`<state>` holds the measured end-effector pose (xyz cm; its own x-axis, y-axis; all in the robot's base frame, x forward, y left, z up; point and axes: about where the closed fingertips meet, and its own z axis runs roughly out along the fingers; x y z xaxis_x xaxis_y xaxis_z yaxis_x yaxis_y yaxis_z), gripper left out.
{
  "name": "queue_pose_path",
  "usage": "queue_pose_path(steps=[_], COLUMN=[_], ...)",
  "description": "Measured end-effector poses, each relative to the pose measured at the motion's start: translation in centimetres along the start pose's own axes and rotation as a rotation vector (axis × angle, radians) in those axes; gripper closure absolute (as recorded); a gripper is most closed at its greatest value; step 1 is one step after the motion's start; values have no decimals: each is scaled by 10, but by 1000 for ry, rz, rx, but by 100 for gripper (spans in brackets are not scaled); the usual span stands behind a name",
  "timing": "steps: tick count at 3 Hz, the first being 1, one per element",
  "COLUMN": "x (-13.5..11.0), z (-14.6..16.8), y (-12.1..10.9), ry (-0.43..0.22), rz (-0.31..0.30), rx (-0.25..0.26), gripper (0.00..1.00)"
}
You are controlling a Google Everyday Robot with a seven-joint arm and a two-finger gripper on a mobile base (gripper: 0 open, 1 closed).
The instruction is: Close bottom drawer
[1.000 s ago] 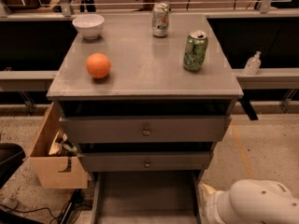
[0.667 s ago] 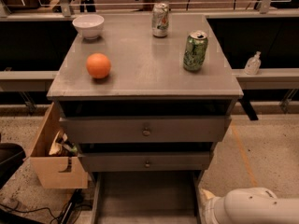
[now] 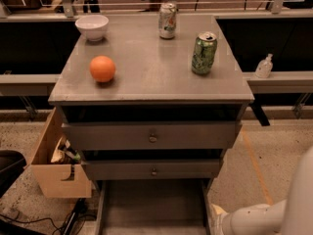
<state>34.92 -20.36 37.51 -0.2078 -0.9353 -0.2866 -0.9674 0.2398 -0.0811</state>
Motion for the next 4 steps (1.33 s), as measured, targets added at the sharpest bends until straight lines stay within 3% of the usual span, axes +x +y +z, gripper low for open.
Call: queue_pose_path(steps=[1,2,3,4], x=[20,34,33,31], z=[33,59,81,85], y=[18,57,88,86], ry=[39,97,83,73], rz=[-5,8,35,41], rx=[-17,-60,-58,-35], gripper=[26,51,73,96])
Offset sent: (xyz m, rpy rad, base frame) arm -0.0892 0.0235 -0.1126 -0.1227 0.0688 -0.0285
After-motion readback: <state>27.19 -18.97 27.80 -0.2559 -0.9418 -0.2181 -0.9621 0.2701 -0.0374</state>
